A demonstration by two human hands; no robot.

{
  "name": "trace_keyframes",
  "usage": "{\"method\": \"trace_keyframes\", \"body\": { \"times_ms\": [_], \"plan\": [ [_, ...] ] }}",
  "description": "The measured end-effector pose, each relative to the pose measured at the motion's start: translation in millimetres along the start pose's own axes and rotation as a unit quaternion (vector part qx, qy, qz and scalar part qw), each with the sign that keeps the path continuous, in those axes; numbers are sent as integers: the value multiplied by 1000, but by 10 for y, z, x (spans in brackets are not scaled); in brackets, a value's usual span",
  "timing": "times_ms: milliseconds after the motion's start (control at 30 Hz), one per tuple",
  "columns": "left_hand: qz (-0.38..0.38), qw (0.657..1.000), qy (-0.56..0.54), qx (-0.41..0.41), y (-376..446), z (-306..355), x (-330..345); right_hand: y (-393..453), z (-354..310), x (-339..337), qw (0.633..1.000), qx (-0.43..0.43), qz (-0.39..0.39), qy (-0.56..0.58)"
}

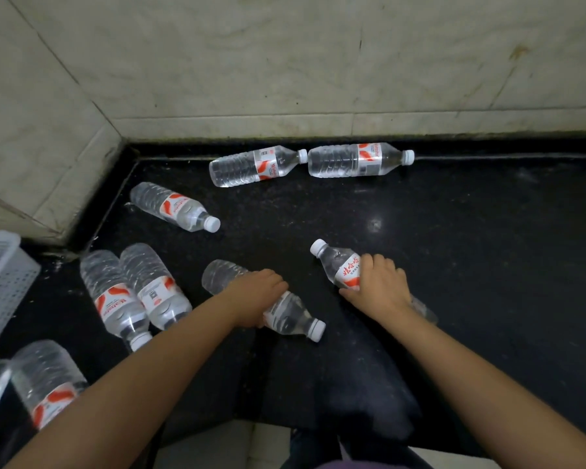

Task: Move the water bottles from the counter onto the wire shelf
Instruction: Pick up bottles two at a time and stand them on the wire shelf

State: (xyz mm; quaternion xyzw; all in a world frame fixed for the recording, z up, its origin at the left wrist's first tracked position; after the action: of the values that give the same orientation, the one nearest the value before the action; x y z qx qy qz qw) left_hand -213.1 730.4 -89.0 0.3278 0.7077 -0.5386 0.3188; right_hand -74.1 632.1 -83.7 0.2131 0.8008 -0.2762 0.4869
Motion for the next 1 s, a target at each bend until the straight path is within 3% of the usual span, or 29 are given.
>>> {"method": "trace_keyframes", "body": {
  "times_ms": [200,367,467,733,1000],
  "plan": [
    [48,996,-53,-48,-84,-48,-20,-189,83,-88,998,36,38,-17],
    [118,984,-33,-129,-41,-20,-188,-603,320,-264,988,122,90,-14],
    [157,977,-53,-133,-4,199,-369,-935,446,-339,978,174,113,0],
    [254,962,-93,-48,150,1395,-1383,-2058,1149,-987,932,293,210,45],
    [374,914,-157,12,208,2962,-2822,-3083,2360,-2245,868,361,342,19]
  ]
}}
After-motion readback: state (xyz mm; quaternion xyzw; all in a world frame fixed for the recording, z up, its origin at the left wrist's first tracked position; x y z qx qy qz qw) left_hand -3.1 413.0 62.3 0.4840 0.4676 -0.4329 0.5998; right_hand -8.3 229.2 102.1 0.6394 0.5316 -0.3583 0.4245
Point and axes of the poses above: each hand's wrist, its own y-axis towards the middle knuckle, its own x-axis out of the palm, z = x × y, the point moved 8 cm from there along y, towards the middle knuckle, and after that the axes turned 9 degrees about y, right-handed, at the moved point
